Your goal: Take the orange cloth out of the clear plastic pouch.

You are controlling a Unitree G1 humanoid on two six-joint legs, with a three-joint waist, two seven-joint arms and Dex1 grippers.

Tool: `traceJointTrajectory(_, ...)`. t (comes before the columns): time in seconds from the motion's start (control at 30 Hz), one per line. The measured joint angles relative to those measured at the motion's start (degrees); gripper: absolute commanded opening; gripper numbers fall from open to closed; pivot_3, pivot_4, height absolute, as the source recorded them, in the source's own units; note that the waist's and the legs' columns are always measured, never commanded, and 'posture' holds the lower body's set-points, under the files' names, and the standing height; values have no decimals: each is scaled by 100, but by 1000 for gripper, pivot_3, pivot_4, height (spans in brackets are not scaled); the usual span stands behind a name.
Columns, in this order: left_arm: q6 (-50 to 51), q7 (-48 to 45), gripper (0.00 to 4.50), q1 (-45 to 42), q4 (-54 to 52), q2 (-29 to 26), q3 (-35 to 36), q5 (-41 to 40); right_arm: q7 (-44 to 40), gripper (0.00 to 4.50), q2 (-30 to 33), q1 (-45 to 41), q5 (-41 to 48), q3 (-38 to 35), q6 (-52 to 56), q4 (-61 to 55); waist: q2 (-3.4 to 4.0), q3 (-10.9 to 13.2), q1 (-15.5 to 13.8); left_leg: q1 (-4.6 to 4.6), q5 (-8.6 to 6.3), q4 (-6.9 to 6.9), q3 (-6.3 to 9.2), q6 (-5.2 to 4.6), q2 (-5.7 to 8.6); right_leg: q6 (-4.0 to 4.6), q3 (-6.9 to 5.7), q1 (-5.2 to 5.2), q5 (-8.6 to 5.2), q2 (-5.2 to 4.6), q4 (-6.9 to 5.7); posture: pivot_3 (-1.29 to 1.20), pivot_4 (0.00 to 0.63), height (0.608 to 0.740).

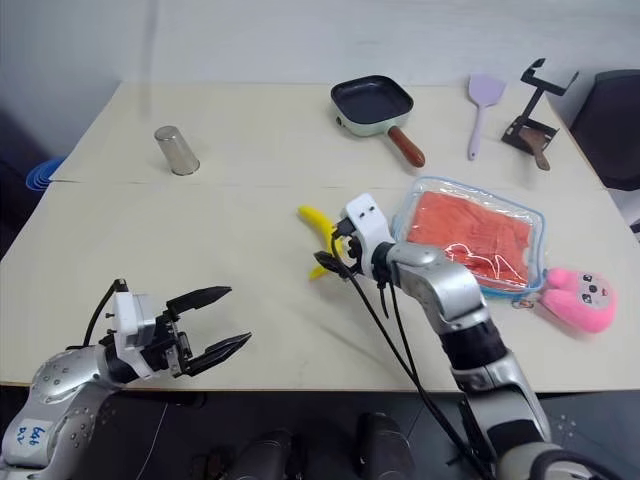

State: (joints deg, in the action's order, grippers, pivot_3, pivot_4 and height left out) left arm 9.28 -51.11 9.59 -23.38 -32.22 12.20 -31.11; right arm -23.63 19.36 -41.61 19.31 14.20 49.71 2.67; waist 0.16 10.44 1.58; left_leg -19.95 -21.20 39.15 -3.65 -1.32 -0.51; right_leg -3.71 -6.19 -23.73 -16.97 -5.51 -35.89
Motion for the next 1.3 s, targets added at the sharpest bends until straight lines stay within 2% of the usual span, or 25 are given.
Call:
traceJointTrajectory(0.23,-7,222,4500,61,-68,92,-114,107,-171,1568,-242,-493,-175,-18,61,716,-1,-1,1,-14,3,6,2,-6,2,-10,-5,-6,5,0,1,0,150,740)
traceJointTrajectory(0.3,-13,254,4500,62,-84,109,-167,128,-321,1070,-213,-481,-110,-139,155,703,-2,-1,0,-17,3,6,3,-6,2,-10,-4,-7,6,0,2,0,150,740)
traceJointTrajectory(0.33,-15,259,4500,65,-100,110,-191,132,-411,988,-157,-440,-67,-201,185,671,-2,-1,-1,-17,3,6,5,-6,2,-10,-6,-8,6,0,2,0,150,740)
traceJointTrajectory(0.47,-54,299,4500,72,-163,193,-265,154,-1141,986,344,187,704,-1327,7,53,4,3,-63,-31,-2,6,15,-14,9,-16,-12,-9,9,-3,14,0,150,740)
traceJointTrajectory(0.6,-128,297,4500,3,-132,254,-395,213,-1523,986,1665,607,1038,-2797,-276,-246,6,4,-182,-30,-5,6,17,-27,21,-27,-12,1,15,-10,33,0,150,740)
traceJointTrajectory(0.7,-185,296,4500,-74,-37,340,-460,222,-1647,986,2662,1012,830,-3442,-667,65,5,4,-171,-25,-5,6,10,-28,21,-28,-11,7,16,-9,37,0,150,740)
traceJointTrajectory(0.87,-75,267,4500,-297,-77,436,-777,185,-813,986,3817,1101,-268,-3705,-1273,1751,8,3,-129,-13,8,5,-22,-25,22,-32,7,7,18,-5,29,0,150,740)
traceJointTrajectory(0.93,49,291,4500,-401,-145,486,-1013,183,-521,986,4090,889,-636,-3685,-1661,2856,8,3,-128,-9,14,5,-26,-24,21,-32,11,8,18,-3,31,0,150,740)
traceJointTrajectory(1.07,181,387,4500,-760,-299,535,-1221,188,-132,986,4152,461,-1111,-3471,-2810,4951,12,3,-121,4,21,5,-36,-18,22,-32,21,11,18,-2,31,0,150,740)
traceJointTrajectory(1.17,269,405,4500,-903,-286,473,-1220,192,-213,986,4114,255,-1241,-3369,-3217,5889,41,5,-106,8,22,5,-45,-18,21,-32,28,10,18,-1,29,0,150,740)
traceJointTrajectory(1.2,283,404,4500,-942,-283,449,-1219,192,-310,1703,4077,214,-1247,-3312,-3242,6103,41,4,-94,8,23,5,-44,-17,20,-32,27,11,18,0,29,0,150,740)
traceJointTrajectory(1.23,287,403,4500,-950,-282,440,-1217,192,-362,1857,4053,204,-1248,-3288,-3251,6232,42,4,-95,8,23,5,-44,-17,20,-32,27,11,18,0,28,0,150,740)
traceJointTrajectory(1.3,321,405,4500,-948,-270,403,-1211,194,-396,2586,4045,206,-1244,-3275,-3409,6424,49,8,-111,7,24,5,-43,-18,22,-32,28,10,18,-3,29,0,150,740)
